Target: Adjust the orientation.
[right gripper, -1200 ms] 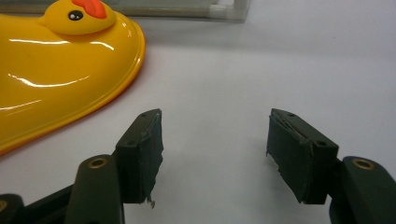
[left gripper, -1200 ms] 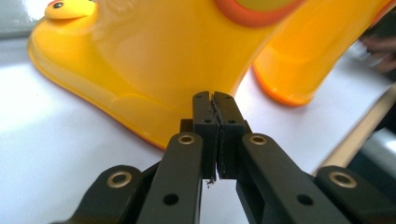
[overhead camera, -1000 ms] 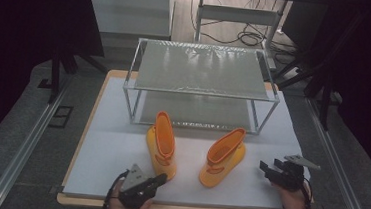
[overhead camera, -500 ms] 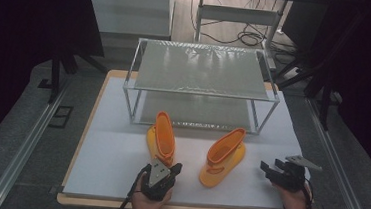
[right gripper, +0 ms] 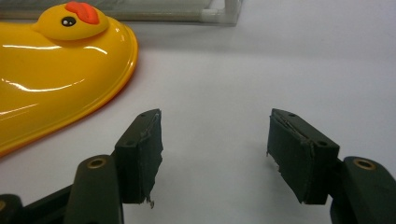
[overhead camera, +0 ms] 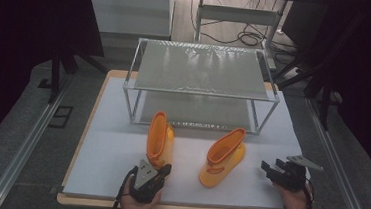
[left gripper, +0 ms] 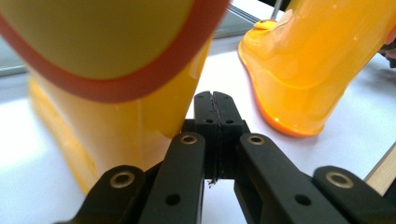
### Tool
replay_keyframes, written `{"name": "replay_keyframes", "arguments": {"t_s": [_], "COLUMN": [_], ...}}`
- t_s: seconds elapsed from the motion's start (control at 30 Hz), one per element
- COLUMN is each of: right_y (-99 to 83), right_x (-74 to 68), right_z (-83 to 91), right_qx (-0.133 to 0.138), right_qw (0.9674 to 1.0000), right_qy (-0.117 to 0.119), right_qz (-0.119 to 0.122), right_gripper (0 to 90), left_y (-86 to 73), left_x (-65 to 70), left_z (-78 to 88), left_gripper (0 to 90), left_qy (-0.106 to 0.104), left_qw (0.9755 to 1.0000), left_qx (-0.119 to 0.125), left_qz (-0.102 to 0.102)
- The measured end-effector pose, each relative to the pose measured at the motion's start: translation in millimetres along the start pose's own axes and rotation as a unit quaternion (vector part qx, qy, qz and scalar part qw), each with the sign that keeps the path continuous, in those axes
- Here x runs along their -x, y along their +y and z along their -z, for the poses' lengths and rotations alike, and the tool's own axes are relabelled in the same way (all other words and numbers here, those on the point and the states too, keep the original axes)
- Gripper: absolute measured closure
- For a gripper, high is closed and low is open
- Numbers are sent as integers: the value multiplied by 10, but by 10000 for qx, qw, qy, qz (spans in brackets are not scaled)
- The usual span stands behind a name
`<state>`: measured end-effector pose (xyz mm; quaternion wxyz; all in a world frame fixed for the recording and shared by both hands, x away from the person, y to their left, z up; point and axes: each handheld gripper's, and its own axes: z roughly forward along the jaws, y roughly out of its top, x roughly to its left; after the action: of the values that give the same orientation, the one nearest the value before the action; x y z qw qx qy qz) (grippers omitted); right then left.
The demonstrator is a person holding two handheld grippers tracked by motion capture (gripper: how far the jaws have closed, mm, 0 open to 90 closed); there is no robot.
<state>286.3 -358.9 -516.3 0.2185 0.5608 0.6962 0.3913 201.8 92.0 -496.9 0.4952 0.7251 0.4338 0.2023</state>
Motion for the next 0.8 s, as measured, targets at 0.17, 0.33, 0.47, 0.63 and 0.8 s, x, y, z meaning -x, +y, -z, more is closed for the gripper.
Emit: {"name": "replay_keyframes", "arguments": {"t_s": [0.17, 0.33, 0.47, 0.63, 0.8], "right_y": [2, 2, 0, -2, -2], "right_x": [0, -3, -8, -6, -11], "right_z": [1, -3, -7, -10, -14], "right_qx": [19, -6, -4, -4, -12], "right_qw": [10000, 10000, 10000, 10000, 10000], "right_qy": [2, 2, 7, 10, 12], "right_qz": [0, -15, -20, -31, -6], "right_gripper": [352, 351, 351, 351, 351], "left_y": [-67, -97, -102, -100, -108], "left_x": [-186, -315, -472, -598, -713], "left_z": [180, 270, 348, 393, 430], "left_gripper": [898, 898, 898, 897, 887], "left_qy": [83, 109, 138, 202, 153], "left_qw": [9999, 9997, 9995, 9992, 9991], "left_qx": [-35, -25, -48, -61, -69], "left_qz": [104, 205, 269, 330, 398]}}
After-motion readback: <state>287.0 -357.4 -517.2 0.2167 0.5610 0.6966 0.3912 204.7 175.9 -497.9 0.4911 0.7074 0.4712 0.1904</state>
